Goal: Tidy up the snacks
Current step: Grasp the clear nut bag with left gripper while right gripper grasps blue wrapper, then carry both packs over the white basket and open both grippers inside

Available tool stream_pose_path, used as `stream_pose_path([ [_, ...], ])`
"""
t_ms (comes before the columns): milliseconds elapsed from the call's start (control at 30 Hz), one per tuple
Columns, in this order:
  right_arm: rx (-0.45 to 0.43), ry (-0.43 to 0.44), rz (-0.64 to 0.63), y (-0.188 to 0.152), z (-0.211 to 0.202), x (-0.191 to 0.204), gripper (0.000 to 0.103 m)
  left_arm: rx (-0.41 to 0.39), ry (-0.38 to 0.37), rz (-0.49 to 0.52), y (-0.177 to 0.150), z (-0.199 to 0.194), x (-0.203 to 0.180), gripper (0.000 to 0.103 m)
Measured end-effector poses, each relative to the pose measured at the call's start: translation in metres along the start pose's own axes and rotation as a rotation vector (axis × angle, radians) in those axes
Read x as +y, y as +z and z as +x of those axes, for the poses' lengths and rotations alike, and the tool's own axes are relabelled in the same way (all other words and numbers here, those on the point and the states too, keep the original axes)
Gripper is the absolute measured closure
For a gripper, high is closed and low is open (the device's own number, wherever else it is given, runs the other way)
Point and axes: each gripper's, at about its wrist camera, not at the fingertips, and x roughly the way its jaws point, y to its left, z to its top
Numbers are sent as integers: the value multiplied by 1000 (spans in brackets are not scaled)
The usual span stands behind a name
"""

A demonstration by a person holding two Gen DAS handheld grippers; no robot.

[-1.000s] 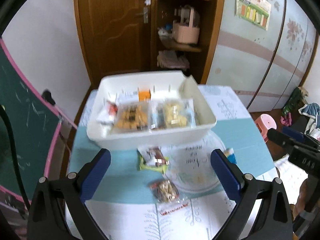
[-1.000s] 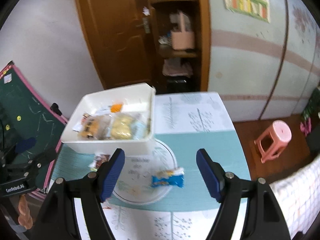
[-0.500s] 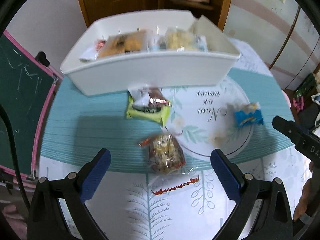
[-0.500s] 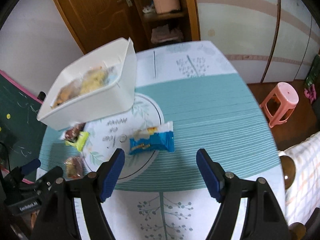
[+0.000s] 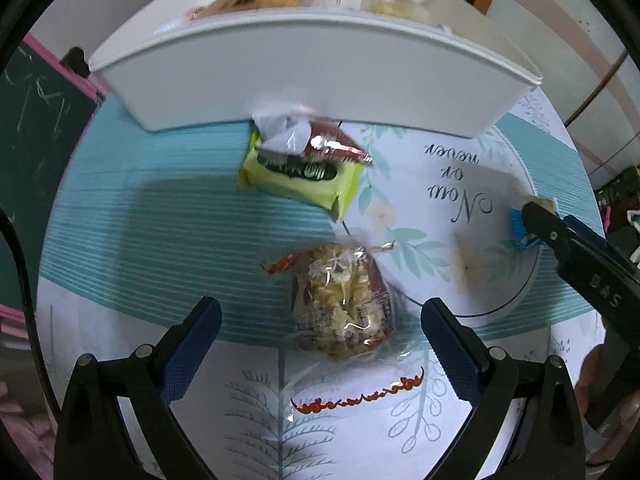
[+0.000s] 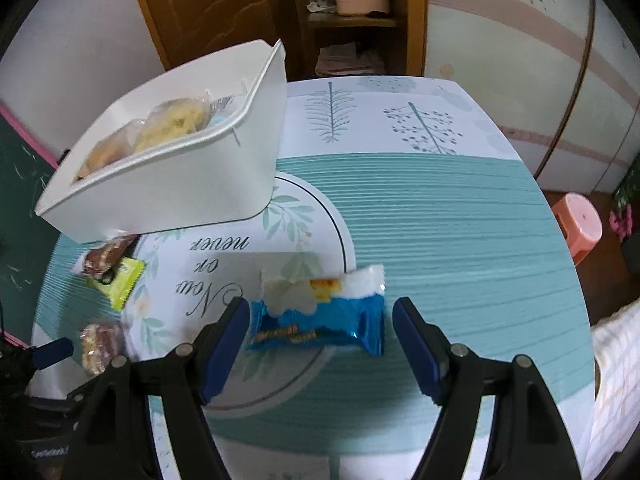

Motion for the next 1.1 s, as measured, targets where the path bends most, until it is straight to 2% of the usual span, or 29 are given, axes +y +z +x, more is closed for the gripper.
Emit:
stream_pose_path([
  [67,18,6,-2,-2,8,1,29,12,-6,-8,-1,5,1,3],
  [267,-23,-36,-24,-8,10,5,27,-25,45,25,-8,8,-6,3],
  [333,-33,-62,-30,-10,9,8,31,-43,55,29,-10,6,-9,4],
  [367,-39,-79,-30,-11,8,8,37,-48,56,26,-11,5,-9,5],
  [433,-51,-70,-19,-12,5,6,53,-64,57,24,-12,2,-9,12],
  [467,-50,-58,-12,-12,5,5,61,-77,57,25,-13,0,-9,22],
  [500,-51,-55,-9,-12,4,3,65,-89,55,28,-14,-2,-9,34],
  [533,-54,-57,-5,-12,4,1,67,-100,55,34,-14,-3,-11,41],
  [667,-63,-14,29,-14,1,-5,78,-103,48,36,-11,-6,-11,47],
  [867,-55,41,48,-21,-3,-1,80,-92,37,35,-12,-8,-9,53],
  [1100,-60,108,36,-37,-27,19,81,-61,12,16,-12,-23,6,55],
])
